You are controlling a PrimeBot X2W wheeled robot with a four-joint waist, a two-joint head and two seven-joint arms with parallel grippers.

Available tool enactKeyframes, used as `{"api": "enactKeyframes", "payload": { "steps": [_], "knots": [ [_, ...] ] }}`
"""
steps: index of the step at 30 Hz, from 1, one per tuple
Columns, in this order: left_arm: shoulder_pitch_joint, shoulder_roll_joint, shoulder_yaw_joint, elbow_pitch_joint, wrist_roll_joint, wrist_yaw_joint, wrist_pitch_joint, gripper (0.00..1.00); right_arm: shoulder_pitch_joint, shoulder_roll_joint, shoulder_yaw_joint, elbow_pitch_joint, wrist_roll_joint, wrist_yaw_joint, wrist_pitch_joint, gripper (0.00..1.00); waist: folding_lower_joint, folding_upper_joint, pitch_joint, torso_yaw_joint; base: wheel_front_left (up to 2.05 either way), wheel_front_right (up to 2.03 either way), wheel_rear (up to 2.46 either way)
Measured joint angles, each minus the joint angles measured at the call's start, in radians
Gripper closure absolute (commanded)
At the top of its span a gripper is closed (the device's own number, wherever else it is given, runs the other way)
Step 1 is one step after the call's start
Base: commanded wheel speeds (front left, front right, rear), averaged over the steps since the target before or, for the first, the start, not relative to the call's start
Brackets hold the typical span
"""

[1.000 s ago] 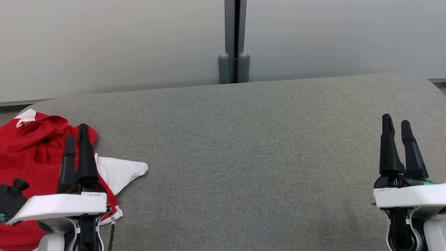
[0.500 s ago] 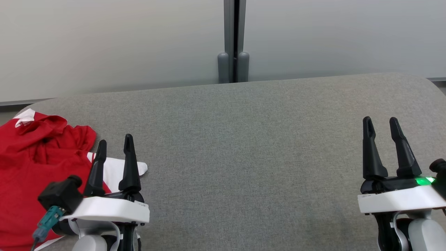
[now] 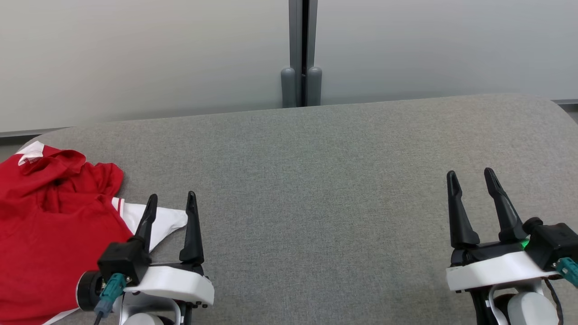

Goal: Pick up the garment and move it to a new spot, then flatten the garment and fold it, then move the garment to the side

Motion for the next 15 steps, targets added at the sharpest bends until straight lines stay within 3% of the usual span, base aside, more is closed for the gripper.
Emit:
{"api": "enactKeyframes", "payload": {
  "steps": [8,15],
  "knots": [
    [-0.002,0.024,-0.051,0.047,0.060,0.021,-0.018,0.00,0.000,-0.001,0.026,0.026,-0.080,0.000,-0.017,0.00,0.0000,0.0000,-0.001,-0.001,0.00,0.00,0.00],
    [-0.003,0.007,-0.049,0.067,0.078,0.037,-0.034,0.00,-0.001,0.000,0.034,0.040,-0.124,0.000,-0.035,0.00,0.0000,0.0000,-0.003,0.005,0.00,0.00,0.00]
  ]
}}
